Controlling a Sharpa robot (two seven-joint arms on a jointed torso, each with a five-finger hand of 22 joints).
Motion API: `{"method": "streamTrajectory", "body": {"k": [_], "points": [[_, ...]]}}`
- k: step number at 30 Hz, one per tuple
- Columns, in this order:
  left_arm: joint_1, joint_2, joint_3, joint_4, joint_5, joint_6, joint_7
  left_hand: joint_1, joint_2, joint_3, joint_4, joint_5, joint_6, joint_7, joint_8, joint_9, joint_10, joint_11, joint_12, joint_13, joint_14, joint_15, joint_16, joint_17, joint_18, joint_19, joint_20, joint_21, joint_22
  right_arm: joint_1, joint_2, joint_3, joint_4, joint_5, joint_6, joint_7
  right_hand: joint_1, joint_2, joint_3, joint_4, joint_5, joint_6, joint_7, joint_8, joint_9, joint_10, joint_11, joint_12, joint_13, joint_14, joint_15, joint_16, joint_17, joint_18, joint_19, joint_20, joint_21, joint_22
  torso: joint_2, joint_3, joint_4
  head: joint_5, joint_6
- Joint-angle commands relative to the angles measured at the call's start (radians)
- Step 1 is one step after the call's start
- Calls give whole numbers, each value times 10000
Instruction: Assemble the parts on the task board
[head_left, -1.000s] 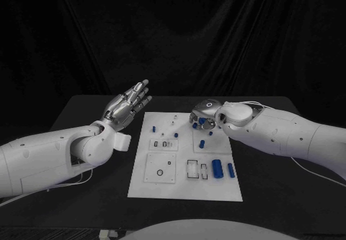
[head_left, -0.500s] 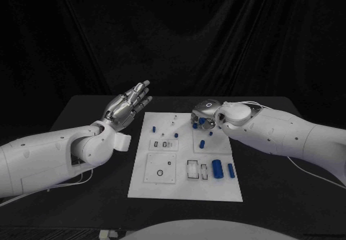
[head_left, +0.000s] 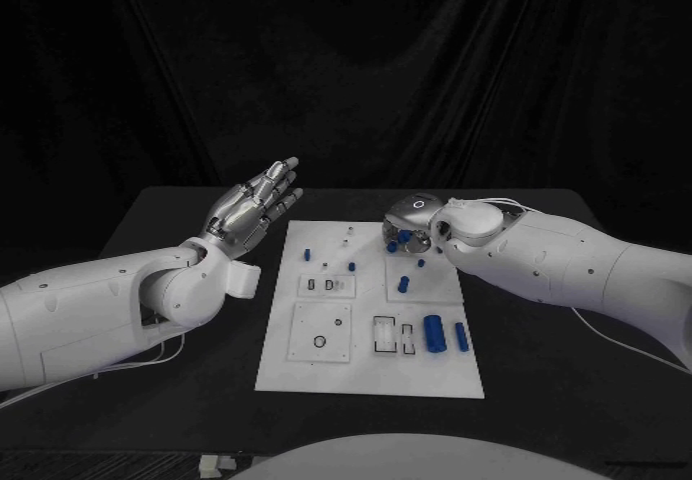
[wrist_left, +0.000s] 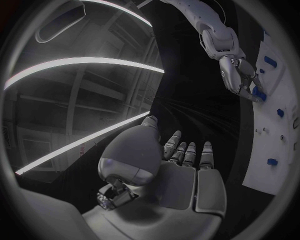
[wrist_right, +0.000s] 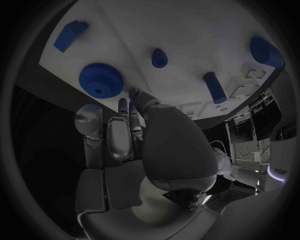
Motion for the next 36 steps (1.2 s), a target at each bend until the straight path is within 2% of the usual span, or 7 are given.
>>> {"method": "streamTrajectory", "body": {"k": [1,14,19,24,29,32,36], "points": [[30,13,10,1,-21,147,1418,101,14,62,0,70,76,13,64,17,8,77,-26,-7,-4,47,-37,-16,155,3,60,-59,-17,-41,20,0,-21,277,-260,99,-72,54,-46,46,-73,10,19,9,54,111,3,-27,0,75,-71,-60,-14,-70,-1,-67,40,33,3,2,0,17,-30],[30,6,9,-46,-21,204,1338,210,36,126,-28,175,172,67,96,25,17,130,-24,-4,-4,76,-37,-16,157,3,92,-59,-17,-67,31,0,-40,484,-580,94,-127,110,-104,141,-55,315,58,184,349,697,11,-68,12,102,-71,-70,-18,-184,247,-73,383,593,3,1,0,53,-67],[30,-47,9,-36,-21,216,1294,210,36,126,-28,175,172,67,96,25,17,130,-24,-4,-4,76,-37,-16,157,3,92,-59,-17,1,-14,0,40,521,-750,60,-221,94,-155,216,-13,382,60,209,417,813,23,-113,5,126,-66,-55,4,-199,287,-71,434,681,2,0,1,103,-58],[30,-109,9,14,-21,190,1199,244,29,140,-38,202,224,81,112,30,31,146,-19,0,-4,87,-37,-16,158,3,101,-59,-17,218,-67,0,205,535,-814,13,-279,66,-186,259,4,371,72,195,438,837,38,-153,-6,142,-61,-40,27,-209,314,-68,468,737,2,1,-1,164,-23],[31,-154,10,137,-21,47,1176,306,-8,154,-53,235,302,91,141,39,52,158,-12,7,-4,103,-37,-16,157,3,113,-59,-17,567,-137,0,463,540,-829,-144,-305,41,-194,289,-4,303,74,143,444,796,41,-237,-32,155,-56,-30,43,-215,331,-64,487,775,6,1,2,108,2],[32,-139,10,163,-20,-17,1166,336,-26,160,-60,255,329,93,152,41,60,160,-10,9,-4,106,-37,-16,157,3,115,-59,-17,731,-130,0,522,541,-810,-224,-315,32,-196,306,-26,266,77,113,447,773,46,-284,-46,163,-53,-19,61,-220,344,-62,503,805,14,-2,6,122,18],[34,-144,11,222,-20,-100,1182,389,-45,176,-71,306,345,93,162,40,61,159,-10,9,-4,111,-37,-16,156,3,117,-59,-17,895,-56,0,502,541,-716,-292,-327,24,-199,324,-54,236,80,88,449,759,53,-320,-57,168,-50,-12,73,-221,346,-59,504,815,27,-21,26,149,24]]}}
